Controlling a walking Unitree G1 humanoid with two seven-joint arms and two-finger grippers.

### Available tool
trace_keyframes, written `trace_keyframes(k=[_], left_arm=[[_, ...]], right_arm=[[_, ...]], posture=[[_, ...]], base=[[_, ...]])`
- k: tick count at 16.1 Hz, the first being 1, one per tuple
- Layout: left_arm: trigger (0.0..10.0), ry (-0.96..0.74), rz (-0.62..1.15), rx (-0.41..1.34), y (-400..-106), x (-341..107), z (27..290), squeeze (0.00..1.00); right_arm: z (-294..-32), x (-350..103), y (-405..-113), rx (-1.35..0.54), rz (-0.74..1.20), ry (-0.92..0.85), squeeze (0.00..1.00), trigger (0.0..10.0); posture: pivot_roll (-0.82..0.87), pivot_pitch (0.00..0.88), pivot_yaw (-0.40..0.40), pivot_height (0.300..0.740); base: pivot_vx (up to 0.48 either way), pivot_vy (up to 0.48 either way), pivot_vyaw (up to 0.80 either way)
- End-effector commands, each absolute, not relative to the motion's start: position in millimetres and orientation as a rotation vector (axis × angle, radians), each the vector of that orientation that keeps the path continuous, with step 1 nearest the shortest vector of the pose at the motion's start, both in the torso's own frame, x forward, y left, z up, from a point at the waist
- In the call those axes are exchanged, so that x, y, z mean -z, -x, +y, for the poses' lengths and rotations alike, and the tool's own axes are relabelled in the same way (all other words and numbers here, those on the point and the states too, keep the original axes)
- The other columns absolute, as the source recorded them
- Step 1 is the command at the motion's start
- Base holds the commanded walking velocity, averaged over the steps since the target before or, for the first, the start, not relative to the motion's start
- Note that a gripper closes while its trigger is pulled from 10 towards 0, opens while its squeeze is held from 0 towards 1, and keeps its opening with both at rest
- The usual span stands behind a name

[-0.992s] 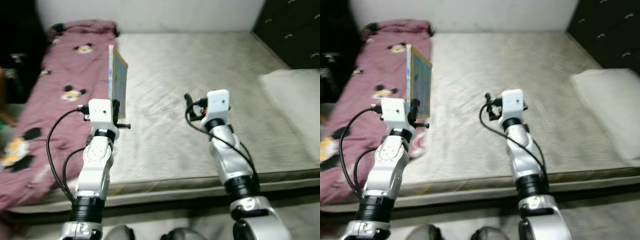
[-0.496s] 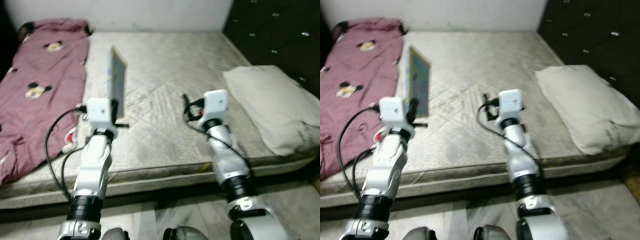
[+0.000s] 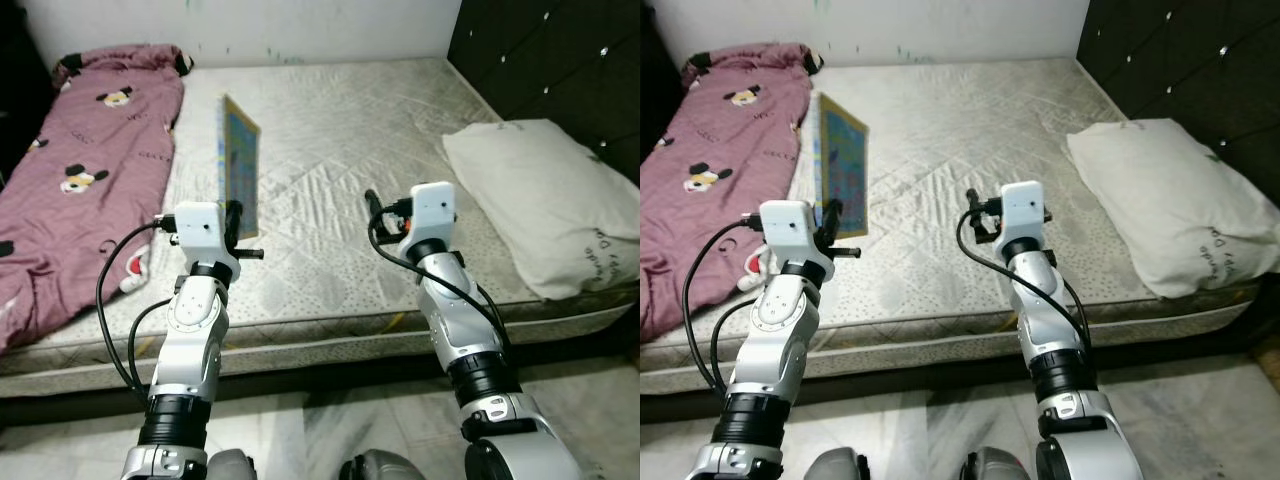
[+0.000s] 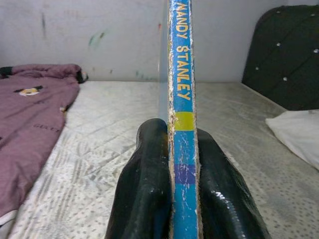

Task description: Clean up the room

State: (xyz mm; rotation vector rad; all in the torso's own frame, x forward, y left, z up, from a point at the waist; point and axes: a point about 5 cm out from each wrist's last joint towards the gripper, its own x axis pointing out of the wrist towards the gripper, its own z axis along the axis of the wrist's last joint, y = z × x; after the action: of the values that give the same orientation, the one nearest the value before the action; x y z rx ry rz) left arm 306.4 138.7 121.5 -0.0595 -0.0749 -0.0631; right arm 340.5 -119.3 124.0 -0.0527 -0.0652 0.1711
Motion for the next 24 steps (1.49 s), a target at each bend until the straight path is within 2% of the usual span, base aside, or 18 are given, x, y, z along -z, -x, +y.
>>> trace_keyframes(k=[1, 9, 11, 24], left_arm=[[10.0, 0.058, -0.145, 0.052, -308.2, -135.3, 143.6, 0.00], [10.0, 0.058, -0.137, 0.051, -308.6, -134.1, 144.1, 0.00], [10.0, 0.047, -0.124, 0.038, -309.5, -132.0, 144.4, 0.00], [10.0, 0.052, -0.116, 0.037, -309.9, -131.1, 144.6, 0.00]], right_arm=[[-115.2, -128.3, -342.7, -0.180, -0.074, 0.042, 0.00, 10.0], [-115.2, -127.6, -343.7, -0.177, -0.067, 0.036, 0.00, 10.0], [-115.4, -127.5, -343.6, -0.175, -0.067, 0.034, 0.00, 10.0], [-116.0, -127.0, -344.5, -0.168, -0.070, 0.046, 0.00, 10.0]], posture=[[-0.08, 0.000, -0.017, 0.740], [-0.08, 0.000, -0.017, 0.740], [-0.08, 0.000, -0.017, 0.740], [-0.08, 0.000, -0.018, 0.740]], base=[[0.300, 0.000, 0.00], [0.332, 0.000, -0.06], [0.000, 0.000, -0.69], [0.000, -0.038, -0.07]])
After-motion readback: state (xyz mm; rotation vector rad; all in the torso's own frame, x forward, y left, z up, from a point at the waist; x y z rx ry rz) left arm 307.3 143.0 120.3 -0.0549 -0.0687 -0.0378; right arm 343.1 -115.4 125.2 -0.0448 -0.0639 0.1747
